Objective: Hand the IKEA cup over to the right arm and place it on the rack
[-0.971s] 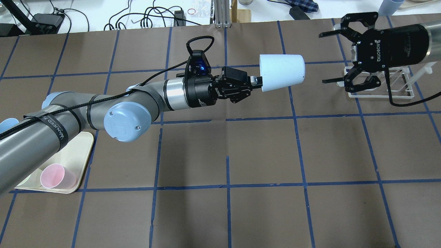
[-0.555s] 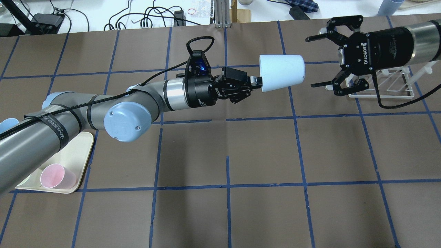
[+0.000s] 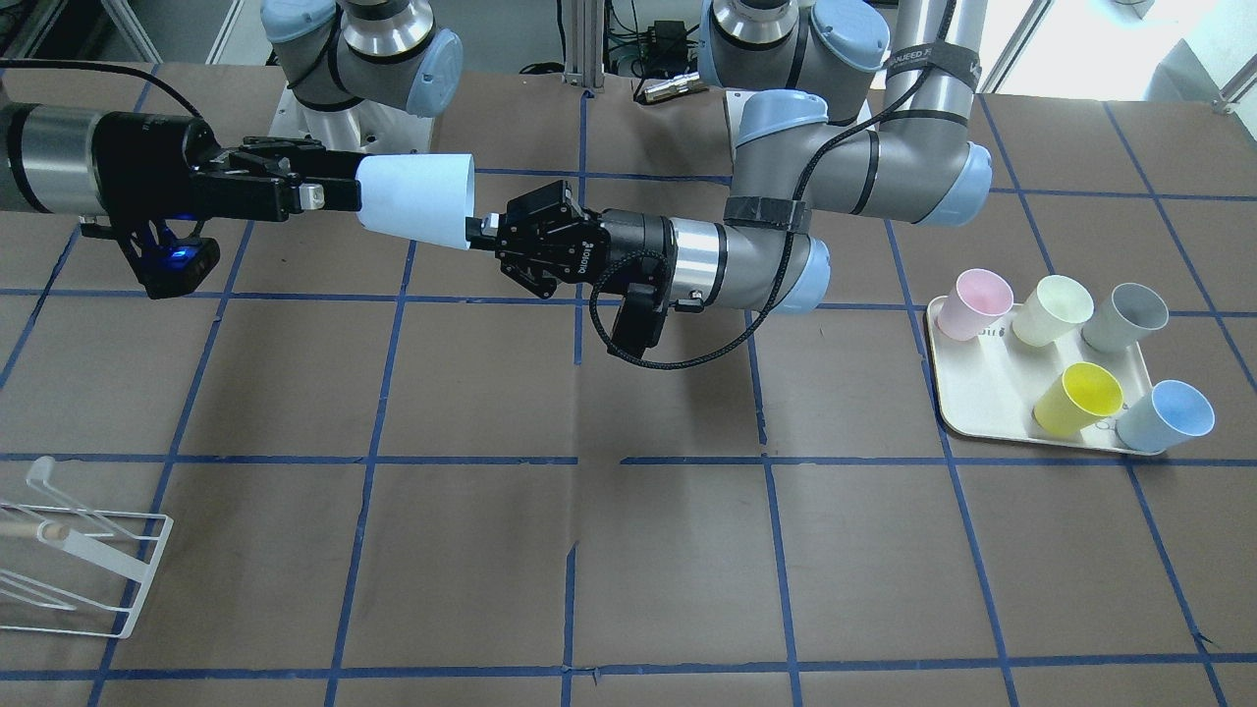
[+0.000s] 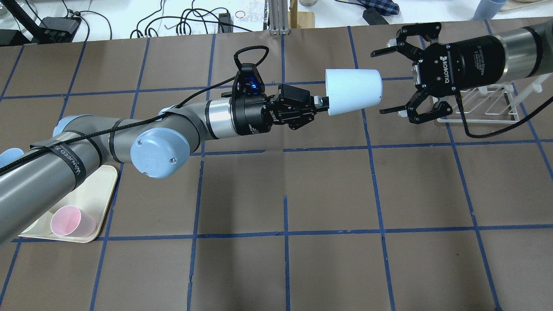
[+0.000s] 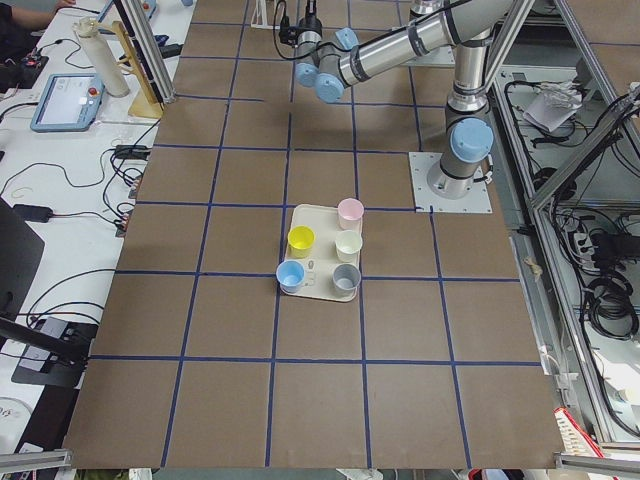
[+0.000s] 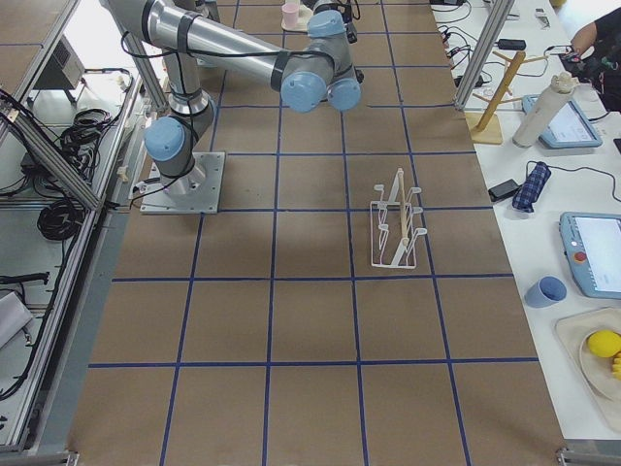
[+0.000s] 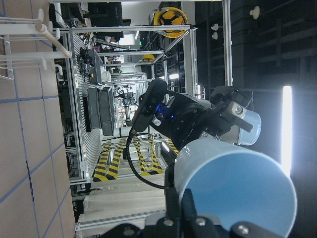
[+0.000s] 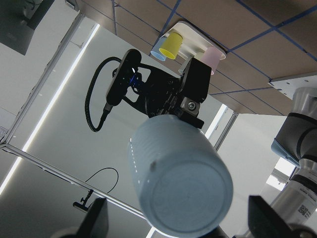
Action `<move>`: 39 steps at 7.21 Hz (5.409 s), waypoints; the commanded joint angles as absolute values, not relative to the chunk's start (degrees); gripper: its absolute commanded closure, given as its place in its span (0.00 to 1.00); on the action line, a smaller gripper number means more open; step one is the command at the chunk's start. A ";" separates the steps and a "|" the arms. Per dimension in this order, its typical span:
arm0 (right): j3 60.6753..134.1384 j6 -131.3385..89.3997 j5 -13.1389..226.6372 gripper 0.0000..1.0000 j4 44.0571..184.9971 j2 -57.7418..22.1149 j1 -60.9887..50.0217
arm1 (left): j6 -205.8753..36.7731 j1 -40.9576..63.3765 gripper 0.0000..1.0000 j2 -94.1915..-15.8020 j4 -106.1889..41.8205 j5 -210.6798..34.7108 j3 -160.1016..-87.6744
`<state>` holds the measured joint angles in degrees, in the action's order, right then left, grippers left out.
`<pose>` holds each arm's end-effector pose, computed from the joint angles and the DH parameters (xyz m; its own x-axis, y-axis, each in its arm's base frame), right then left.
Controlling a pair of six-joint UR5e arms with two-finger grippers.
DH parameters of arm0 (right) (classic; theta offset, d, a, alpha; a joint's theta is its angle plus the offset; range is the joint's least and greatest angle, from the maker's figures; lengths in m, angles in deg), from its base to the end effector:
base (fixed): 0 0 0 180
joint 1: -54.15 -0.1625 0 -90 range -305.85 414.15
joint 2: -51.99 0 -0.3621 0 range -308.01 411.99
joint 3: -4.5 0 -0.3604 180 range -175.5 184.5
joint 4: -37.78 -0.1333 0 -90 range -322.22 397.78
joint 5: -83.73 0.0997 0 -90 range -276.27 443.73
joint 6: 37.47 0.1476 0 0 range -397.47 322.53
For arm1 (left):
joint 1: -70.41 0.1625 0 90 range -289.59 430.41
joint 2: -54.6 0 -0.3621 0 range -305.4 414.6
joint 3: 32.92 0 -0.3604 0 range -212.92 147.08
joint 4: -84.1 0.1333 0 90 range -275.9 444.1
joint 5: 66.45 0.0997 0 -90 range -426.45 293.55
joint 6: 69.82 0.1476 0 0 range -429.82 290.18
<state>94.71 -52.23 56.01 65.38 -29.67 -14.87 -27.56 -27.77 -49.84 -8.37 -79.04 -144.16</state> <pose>0.1116 -0.4461 0.3505 -0.1600 0.8389 -0.5202 0.0787 0.5362 0.8404 -0.3430 -0.4370 0.2667 0.1714 0.0589 0.9834 -0.0046 0.9983 -0.0590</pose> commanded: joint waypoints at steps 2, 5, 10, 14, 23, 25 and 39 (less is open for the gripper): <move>95.99 -52.06 55.78 0.02 65.20 -29.31 -14.93 | -27.55 -27.77 1.00 -50.17 -8.36 -79.11 -144.10; 96.43 -52.06 56.22 0.04 65.29 -28.78 -15.46 | -27.55 -27.77 1.00 -50.17 -8.37 -79.11 -144.10; 95.73 -50.05 56.22 0.04 66.17 -27.72 -17.13 | -27.63 -27.77 1.00 -50.17 -8.45 -79.02 -144.10; 95.73 -49.86 56.31 0.23 66.17 -27.72 -16.96 | -27.63 -27.77 1.00 -50.17 -8.45 -78.85 -144.10; 91.08 -45.47 53.69 0.48 72.10 -28.25 -11.33 | -34.58 -15.68 0.01 -47.71 -7.41 -64.70 -143.66; 91.25 -38.92 43.43 0.49 82.63 -28.34 -11.42 | -34.84 -12.23 0.00 -48.40 -0.67 -55.95 -143.75; 91.07 -52.50 -6.89 0.47 142.27 -22.46 -12.74 | -74.20 -20.98 0.00 -36.73 -10.92 24.61 -118.69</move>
